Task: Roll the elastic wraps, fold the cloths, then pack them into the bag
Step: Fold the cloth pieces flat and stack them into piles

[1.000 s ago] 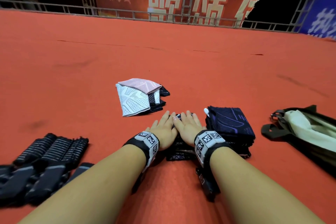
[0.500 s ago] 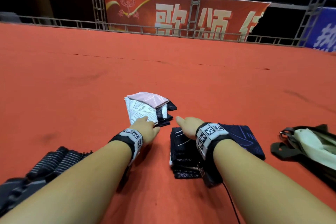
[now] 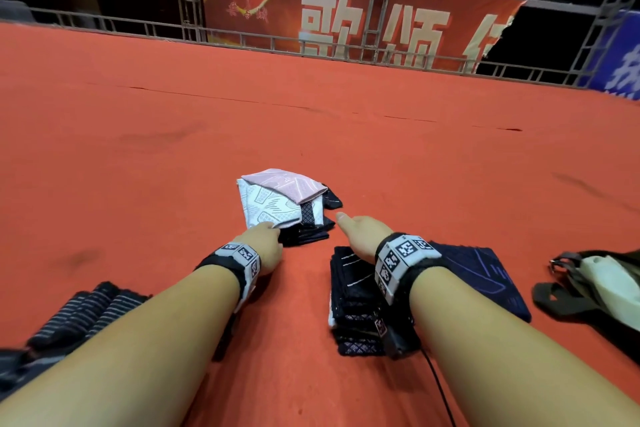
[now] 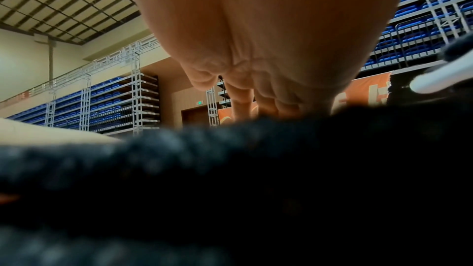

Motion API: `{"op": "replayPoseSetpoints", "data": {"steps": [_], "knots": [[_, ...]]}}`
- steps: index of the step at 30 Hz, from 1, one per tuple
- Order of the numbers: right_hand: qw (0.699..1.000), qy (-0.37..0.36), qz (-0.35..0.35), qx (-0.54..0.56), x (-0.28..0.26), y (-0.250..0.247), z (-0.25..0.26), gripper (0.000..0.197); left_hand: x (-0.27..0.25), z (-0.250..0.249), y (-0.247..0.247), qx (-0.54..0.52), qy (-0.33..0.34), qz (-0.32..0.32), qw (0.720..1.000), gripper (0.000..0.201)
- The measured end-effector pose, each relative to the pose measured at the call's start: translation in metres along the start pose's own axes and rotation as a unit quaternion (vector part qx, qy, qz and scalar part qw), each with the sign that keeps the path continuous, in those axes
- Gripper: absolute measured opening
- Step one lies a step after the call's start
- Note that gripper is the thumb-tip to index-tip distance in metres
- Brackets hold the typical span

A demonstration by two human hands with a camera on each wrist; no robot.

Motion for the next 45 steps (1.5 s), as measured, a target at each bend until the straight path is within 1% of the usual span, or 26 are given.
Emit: {"op": "replayPoseSetpoints", "data": {"steps": [3, 6, 8, 10, 11, 13, 14, 17, 19, 21, 23, 25, 26, 27, 29, 31, 32, 33, 34, 36, 38, 40, 41, 42, 44, 45], "knots": [[0.999, -0.006, -0.024, 0.024, -0.003, -0.001, -0.001, 0.057, -0.020, 0.003, -0.025, -0.054, 0.028, -0.087, 0.994, 0.031], [0.998, -0.013, -0.050, 0.039, -0.011, -0.002, -0.001, 0.051, -0.047, 0.005, -0.053, -0.111, 0.033, -0.155, 0.981, 0.043], [0.996, -0.014, -0.070, 0.054, -0.019, -0.004, 0.001, 0.044, -0.068, 0.003, -0.072, -0.130, 0.058, -0.190, 0.971, 0.044], [0.995, -0.016, -0.082, 0.057, -0.030, -0.005, 0.004, 0.037, -0.088, 0.000, -0.089, -0.146, 0.097, -0.210, 0.962, 0.036], [0.994, -0.019, -0.086, 0.061, -0.035, -0.005, 0.005, 0.037, -0.098, -0.001, -0.096, -0.158, 0.108, -0.214, 0.958, 0.032], [0.992, -0.030, -0.095, 0.077, -0.048, -0.005, 0.009, 0.043, -0.118, -0.003, -0.107, -0.190, 0.121, -0.213, 0.951, 0.031], [0.991, -0.037, -0.100, 0.083, -0.053, -0.005, 0.011, 0.046, -0.129, -0.004, -0.112, -0.208, 0.131, -0.211, 0.946, 0.034], [0.987, -0.063, -0.105, 0.104, -0.069, -0.005, 0.017, 0.050, -0.160, -0.011, -0.124, -0.269, 0.181, -0.200, 0.925, 0.053], [0.979, -0.089, -0.106, 0.152, -0.079, -0.002, 0.020, 0.049, -0.178, -0.016, -0.130, -0.307, 0.207, -0.188, 0.910, 0.057], [0.966, -0.121, -0.100, 0.205, -0.091, 0.003, 0.024, 0.043, -0.193, -0.022, -0.134, -0.331, 0.236, -0.169, 0.898, 0.053], [0.946, -0.159, -0.066, 0.274, -0.102, 0.011, 0.027, 0.029, -0.204, -0.026, -0.135, -0.359, 0.258, -0.147, 0.885, 0.048], [0.909, -0.189, -0.009, 0.370, -0.110, 0.022, 0.027, 0.011, -0.214, -0.028, -0.134, -0.386, 0.266, -0.137, 0.872, 0.045], [0.890, -0.189, 0.017, 0.414, -0.115, 0.028, 0.026, 0.007, -0.217, -0.028, -0.133, -0.399, 0.265, -0.141, 0.866, 0.044], [0.879, -0.184, 0.034, 0.438, -0.119, 0.032, 0.024, 0.007, -0.217, -0.027, -0.131, -0.414, 0.262, -0.146, 0.860, 0.044], [0.865, -0.187, 0.044, 0.464, -0.128, 0.038, 0.022, 0.012, -0.217, -0.025, -0.123, -0.466, 0.250, -0.160, 0.834, 0.043], [0.857, -0.197, 0.025, 0.476, -0.136, 0.039, 0.021, 0.013, -0.218, -0.025, -0.114, -0.552, 0.232, -0.168, 0.783, 0.041], [0.856, -0.199, 0.017, 0.476, -0.140, 0.039, 0.020, 0.014, -0.218, -0.025, -0.108, -0.601, 0.222, -0.152, 0.752, 0.040], [0.856, -0.201, 0.009, 0.475, -0.142, 0.040, 0.018, 0.016, -0.219, -0.026, -0.101, -0.638, 0.211, -0.118, 0.731, 0.036], [0.853, -0.202, 0.005, 0.481, -0.144, 0.042, 0.017, 0.019, -0.220, -0.028, -0.091, -0.655, 0.200, -0.072, 0.726, 0.031], [0.852, -0.194, 0.003, 0.486, -0.145, 0.046, 0.014, 0.023, -0.219, -0.027, -0.070, -0.649, 0.157, 0.013, 0.745, 0.031], [0.861, -0.171, 0.010, 0.479, -0.147, 0.052, 0.013, 0.016, -0.218, -0.021, -0.050, -0.617, 0.130, 0.051, 0.775, 0.047], [0.864, -0.150, 0.029, 0.479, -0.146, 0.059, 0.012, 0.011, -0.217, -0.014, -0.038, -0.589, 0.137, 0.059, 0.794, 0.064], [0.864, -0.144, 0.038, 0.480, -0.146, 0.062, 0.012, 0.011, -0.218, -0.011, -0.036, -0.580, 0.144, 0.056, 0.800, 0.070], [0.862, -0.142, 0.043, 0.484, -0.145, 0.065, 0.012, 0.010, -0.222, -0.011, -0.034, -0.569, 0.151, 0.050, 0.807, 0.070], [0.857, -0.149, 0.042, 0.492, -0.143, 0.071, 0.014, 0.011, -0.225, -0.008, -0.032, -0.558, 0.156, 0.034, 0.815, 0.058], [0.856, -0.152, 0.032, 0.494, -0.141, 0.073, 0.016, 0.013, -0.226, -0.007, -0.031, -0.553, 0.157, 0.026, 0.818, 0.056]]}}
Point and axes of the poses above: each hand's wrist, its own x-axis towards the middle knuckle, its own y-axis out of the palm, z = x × y, the point moved 2 cm from there along x, towards the middle knuckle, and after that the axes turned 13 degrees about z, right-handed, at the moved point
